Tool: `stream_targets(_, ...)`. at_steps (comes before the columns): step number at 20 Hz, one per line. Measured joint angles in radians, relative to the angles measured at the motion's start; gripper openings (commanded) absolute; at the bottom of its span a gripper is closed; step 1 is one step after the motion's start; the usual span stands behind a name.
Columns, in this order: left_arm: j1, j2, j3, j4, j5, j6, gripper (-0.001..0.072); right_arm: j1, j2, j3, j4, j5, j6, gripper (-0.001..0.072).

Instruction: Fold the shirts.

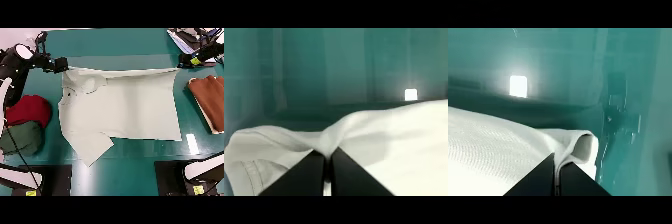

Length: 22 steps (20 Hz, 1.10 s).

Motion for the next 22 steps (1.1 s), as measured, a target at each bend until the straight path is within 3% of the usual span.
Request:
stream_targets(4, 0.029, -0.019, -0.009, 0.001, -0.188, 0.024, 0.0024, -0.006, 0.068, -0.137, -0.015, -0.002, -0.025, 0.0018)
stream_targets(8, 0.037, -0.024, -0.108, -0.005, -0.229, 0.034, 0.0025, -0.008, 0.134, -0.340, -0.016, -0.053, -0.035, 0.0019)
stream_targets(9, 0.039, -0.025, -0.134, -0.007, -0.228, 0.034, 0.0133, -0.008, 0.144, -0.379, -0.011, -0.067, -0.035, 0.0029)
stream_targets(10, 0.039, -0.026, -0.155, -0.007, -0.227, 0.035, 0.0519, -0.008, 0.152, -0.415, -0.005, -0.078, -0.035, 0.0251)
stream_targets(11, 0.039, -0.026, -0.172, -0.006, -0.226, 0.036, 0.0596, -0.008, 0.157, -0.440, 0.000, -0.087, -0.035, 0.0479)
stream_targets(16, 0.051, 0.029, -0.212, 0.032, -0.268, 0.022, 0.0599, -0.017, 0.211, -0.494, 0.012, -0.101, -0.032, 0.0490)
stream_targets(22, 0.055, 0.398, -0.551, 0.194, -0.349, -0.075, 0.0600, -0.024, 0.395, -0.583, 0.017, -0.119, -0.032, 0.0482)
